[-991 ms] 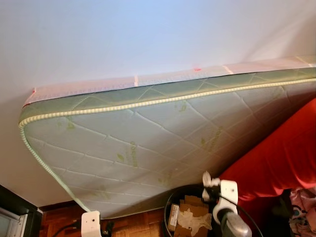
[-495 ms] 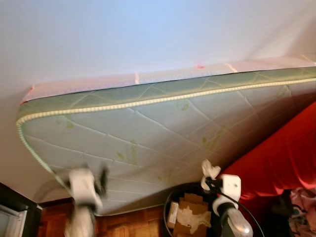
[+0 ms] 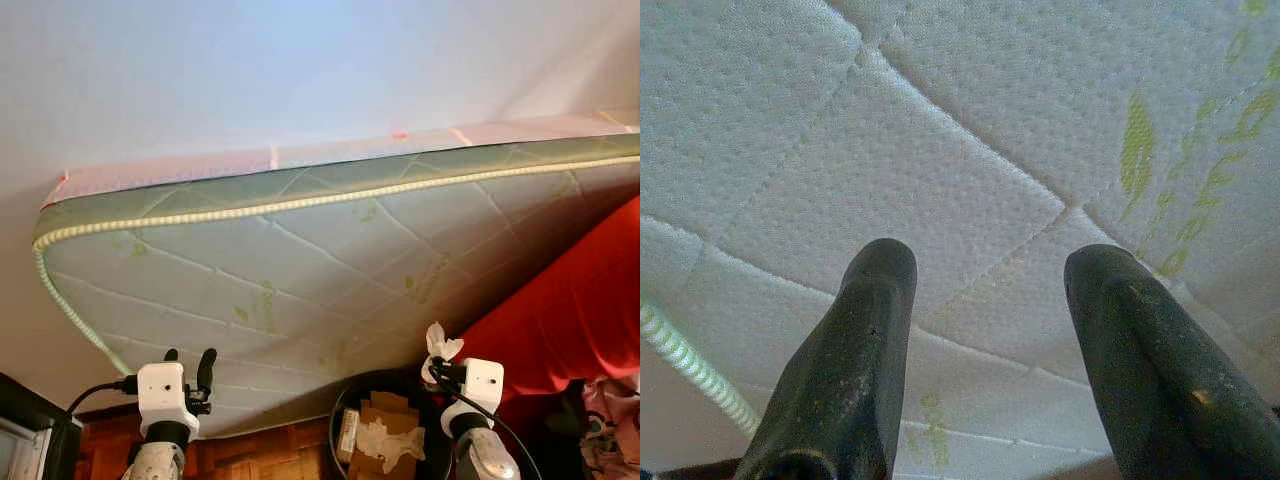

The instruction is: Clean up the room

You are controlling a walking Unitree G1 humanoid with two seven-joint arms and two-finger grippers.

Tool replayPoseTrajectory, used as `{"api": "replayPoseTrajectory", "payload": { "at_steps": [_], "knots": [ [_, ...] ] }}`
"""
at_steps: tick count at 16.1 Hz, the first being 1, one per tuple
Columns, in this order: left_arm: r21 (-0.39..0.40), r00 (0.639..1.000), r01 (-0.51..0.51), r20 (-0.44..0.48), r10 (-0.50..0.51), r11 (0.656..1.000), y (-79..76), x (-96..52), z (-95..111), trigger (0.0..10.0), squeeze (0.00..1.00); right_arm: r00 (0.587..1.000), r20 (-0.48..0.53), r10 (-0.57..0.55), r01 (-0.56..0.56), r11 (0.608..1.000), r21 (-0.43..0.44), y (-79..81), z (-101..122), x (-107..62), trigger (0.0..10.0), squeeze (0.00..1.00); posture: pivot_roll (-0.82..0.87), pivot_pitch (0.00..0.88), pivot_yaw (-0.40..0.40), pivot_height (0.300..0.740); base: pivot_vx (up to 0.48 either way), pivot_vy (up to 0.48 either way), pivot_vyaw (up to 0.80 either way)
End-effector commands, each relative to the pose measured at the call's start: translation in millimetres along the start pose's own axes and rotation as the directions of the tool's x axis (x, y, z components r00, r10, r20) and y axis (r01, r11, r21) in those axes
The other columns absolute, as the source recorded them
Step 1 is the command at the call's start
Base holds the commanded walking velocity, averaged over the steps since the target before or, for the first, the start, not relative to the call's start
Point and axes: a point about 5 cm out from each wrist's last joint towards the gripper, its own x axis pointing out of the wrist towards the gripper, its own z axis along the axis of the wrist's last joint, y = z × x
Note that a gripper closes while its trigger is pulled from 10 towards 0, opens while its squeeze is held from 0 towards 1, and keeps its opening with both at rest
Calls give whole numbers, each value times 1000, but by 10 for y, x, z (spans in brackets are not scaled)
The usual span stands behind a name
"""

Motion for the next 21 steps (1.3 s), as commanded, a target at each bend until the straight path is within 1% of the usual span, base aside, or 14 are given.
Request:
{"api": "replayPoseTrajectory", "payload": {
  "at_steps": [1,3,8,13,15,17,18,21],
  "knots": [
    [-15,1000,1,-21,-1,1000,3,-24,-3,10000,0,1000,-7,-6,6,1000,-2,16,4,10,10000,0,90,64,-45,710,0,0,0],
    [-22,999,24,-25,-24,999,-36,-16,12,10000,0,1000,-24,-5,5,1000,-5,36,-27,5,10000,0,95,78,-47,685,0,0,0],
    [-26,999,18,-31,-18,1000,-31,-12,39,10000,0,999,-50,-5,5,1000,-17,57,-56,13,10000,0,98,106,-49,615,0,0,0],
    [-30,999,18,-41,-19,999,-21,-10,53,10000,0,998,-58,-8,7,1000,-10,113,36,130,10000,0,105,132,-52,610,0,0,0],
    [-30,999,16,-44,-17,999,-20,-6,62,10000,0,997,-78,-15,14,1000,-8,132,72,186,10000,0,109,139,-56,610,0,0,0],
    [-32,999,12,-44,-14,999,-19,-5,67,10000,0,997,-76,-13,14,1000,13,144,99,213,10000,0,110,141,-58,610,0,0,-687],
    [-32,999,11,-44,-12,999,-20,-5,69,10000,0,997,-71,-10,10,1000,10,147,116,222,10000,0,110,142,-58,610,0,0,-587],
    [-34,999,8,-46,-10,999,-25,-14,78,10000,0,996,-86,21,-21,1000,7,199,126,253,10000,0,114,153,-58,610,0,0,0]
  ]
}}
